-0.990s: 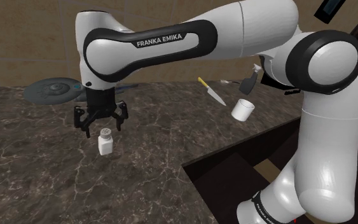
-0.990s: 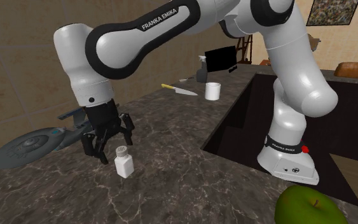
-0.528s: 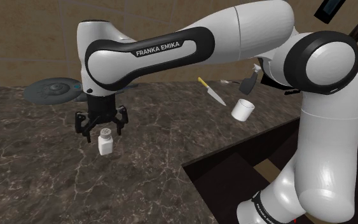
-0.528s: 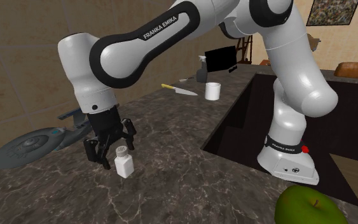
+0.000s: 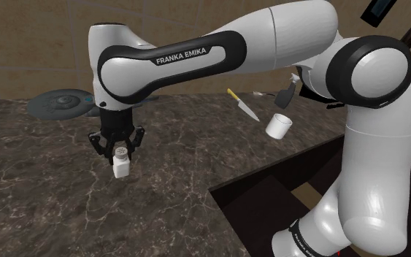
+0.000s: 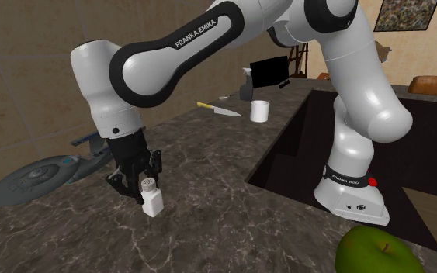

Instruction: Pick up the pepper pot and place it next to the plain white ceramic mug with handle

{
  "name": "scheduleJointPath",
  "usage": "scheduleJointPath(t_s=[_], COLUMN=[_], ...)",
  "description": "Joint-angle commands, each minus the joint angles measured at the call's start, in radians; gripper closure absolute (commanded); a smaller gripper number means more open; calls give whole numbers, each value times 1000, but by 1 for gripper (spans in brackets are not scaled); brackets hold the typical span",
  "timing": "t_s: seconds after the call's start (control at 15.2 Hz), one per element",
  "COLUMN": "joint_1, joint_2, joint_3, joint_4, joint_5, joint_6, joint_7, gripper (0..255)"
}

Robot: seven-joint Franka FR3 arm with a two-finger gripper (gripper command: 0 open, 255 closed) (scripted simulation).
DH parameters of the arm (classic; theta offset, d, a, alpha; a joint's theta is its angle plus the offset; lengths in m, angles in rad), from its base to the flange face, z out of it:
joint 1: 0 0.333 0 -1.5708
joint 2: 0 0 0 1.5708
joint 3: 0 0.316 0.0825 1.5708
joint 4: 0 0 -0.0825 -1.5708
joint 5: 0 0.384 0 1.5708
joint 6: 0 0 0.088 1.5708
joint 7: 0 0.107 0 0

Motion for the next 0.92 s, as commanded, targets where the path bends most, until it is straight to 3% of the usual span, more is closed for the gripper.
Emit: scheduleJointPath(t_s=[0.0, 0.26, 0.86], joint_1=[0, 0, -5], joint_2=[0, 0, -45], joint_3=[0, 0, 10], joint_4=[0, 0, 57], joint_5=[0, 0, 17], joint_6=[0, 0, -100], joint_7=[0, 0, 0], gripper=[255, 255, 255])
